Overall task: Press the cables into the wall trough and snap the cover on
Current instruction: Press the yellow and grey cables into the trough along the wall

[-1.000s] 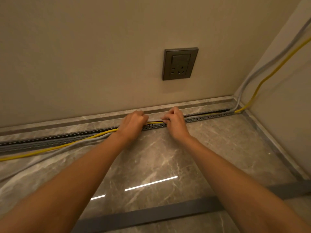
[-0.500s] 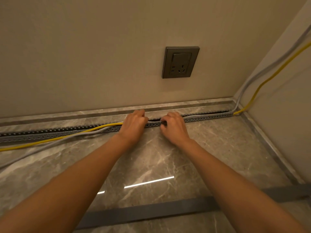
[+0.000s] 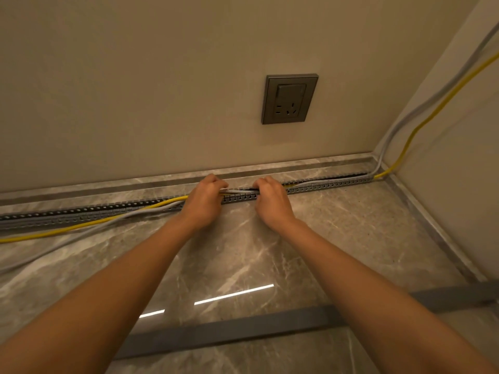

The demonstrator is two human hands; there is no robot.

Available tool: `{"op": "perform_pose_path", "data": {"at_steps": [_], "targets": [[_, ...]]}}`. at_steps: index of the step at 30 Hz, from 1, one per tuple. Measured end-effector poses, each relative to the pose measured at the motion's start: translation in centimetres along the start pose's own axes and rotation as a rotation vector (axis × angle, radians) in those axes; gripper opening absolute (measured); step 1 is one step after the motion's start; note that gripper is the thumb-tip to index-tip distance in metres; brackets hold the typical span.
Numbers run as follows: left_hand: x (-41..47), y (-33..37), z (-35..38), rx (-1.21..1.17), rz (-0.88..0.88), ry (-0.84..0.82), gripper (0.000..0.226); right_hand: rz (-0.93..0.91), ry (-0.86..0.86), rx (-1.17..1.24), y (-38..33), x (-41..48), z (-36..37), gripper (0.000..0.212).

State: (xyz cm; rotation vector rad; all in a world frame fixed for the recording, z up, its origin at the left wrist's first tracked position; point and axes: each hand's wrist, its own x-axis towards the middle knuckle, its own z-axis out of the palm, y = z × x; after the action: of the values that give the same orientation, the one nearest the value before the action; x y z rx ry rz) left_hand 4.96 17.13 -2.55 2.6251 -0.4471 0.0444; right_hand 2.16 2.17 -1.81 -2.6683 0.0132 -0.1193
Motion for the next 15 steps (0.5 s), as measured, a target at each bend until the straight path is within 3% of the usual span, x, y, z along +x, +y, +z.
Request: {"op": "perform_pose_path", "data": {"at_steps": [8, 15], "targets": [[-1.1, -3.1, -3.2, 0.075, -0.172, 0.019, 0.027, -0.069, -0.023, 0.049, -3.0, 0.4, 1.2, 0.027], [-2.4, -6.1, -5.5, 0.146, -0.178, -0.065, 0.025, -0.016, -0.114, 0.233, -7.3, 1.1, 3.9, 0.027]]}}
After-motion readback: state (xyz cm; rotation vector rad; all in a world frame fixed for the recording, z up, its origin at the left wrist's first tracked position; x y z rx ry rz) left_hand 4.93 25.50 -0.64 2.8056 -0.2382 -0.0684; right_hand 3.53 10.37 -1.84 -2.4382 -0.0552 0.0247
